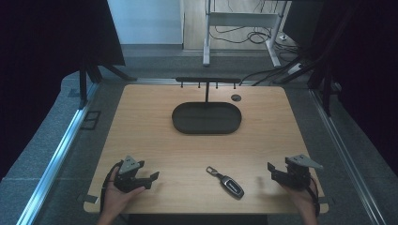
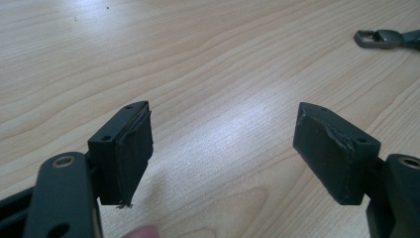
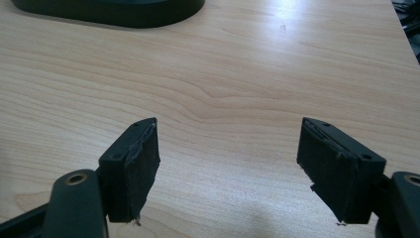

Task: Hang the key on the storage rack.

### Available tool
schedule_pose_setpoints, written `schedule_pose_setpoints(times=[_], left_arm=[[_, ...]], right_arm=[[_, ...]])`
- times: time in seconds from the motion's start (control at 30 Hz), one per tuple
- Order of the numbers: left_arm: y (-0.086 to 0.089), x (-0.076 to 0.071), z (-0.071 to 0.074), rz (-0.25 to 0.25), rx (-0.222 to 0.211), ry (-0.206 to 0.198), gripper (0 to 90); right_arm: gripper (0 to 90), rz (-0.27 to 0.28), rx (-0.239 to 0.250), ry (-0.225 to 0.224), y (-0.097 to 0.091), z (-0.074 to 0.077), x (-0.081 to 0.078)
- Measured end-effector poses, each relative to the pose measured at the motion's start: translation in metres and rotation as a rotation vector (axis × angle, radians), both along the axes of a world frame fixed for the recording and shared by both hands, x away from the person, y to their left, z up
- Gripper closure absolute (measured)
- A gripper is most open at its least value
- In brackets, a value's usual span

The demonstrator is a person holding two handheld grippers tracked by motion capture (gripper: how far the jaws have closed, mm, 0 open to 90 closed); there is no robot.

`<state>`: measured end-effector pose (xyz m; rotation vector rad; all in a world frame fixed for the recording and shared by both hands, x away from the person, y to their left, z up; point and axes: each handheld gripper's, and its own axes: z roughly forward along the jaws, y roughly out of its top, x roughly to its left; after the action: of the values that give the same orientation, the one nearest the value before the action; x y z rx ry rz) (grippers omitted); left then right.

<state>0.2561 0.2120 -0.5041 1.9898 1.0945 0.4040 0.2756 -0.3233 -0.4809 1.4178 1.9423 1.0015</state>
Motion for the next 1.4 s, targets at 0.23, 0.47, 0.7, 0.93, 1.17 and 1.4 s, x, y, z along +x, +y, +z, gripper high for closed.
schedule_pose_setpoints(times=[0.23,0.47,0.7,0.93,1.17,1.4], left_arm=[[0.0,-0.001,0.0,-0.012,0.004,-0.006,24.1],[-0.003,0.001,0.002,-0.02,0.021,-0.018,25.1],[-0.007,-0.001,0.006,-0.038,0.015,-0.027,25.4],[-0.007,0.0,0.006,-0.045,0.009,-0.011,25.4],[-0.007,-0.001,0.007,-0.047,-0.007,-0.01,25.8],[-0.009,0.0,0.005,-0.051,0.009,-0.004,25.9]], right_arm=[[28.9,0.002,-0.021,0.007,0.002,-0.002,0.0],[30.1,0.014,-0.035,-0.018,0.001,0.004,-0.006],[33.4,0.001,0.017,-0.024,-0.004,0.007,-0.006],[33.4,0.001,0.043,-0.027,-0.007,0.012,-0.007],[34.6,0.024,0.025,-0.063,-0.004,0.026,-0.014],[38.5,0.082,0.027,-0.076,0.005,0.04,-0.02]])
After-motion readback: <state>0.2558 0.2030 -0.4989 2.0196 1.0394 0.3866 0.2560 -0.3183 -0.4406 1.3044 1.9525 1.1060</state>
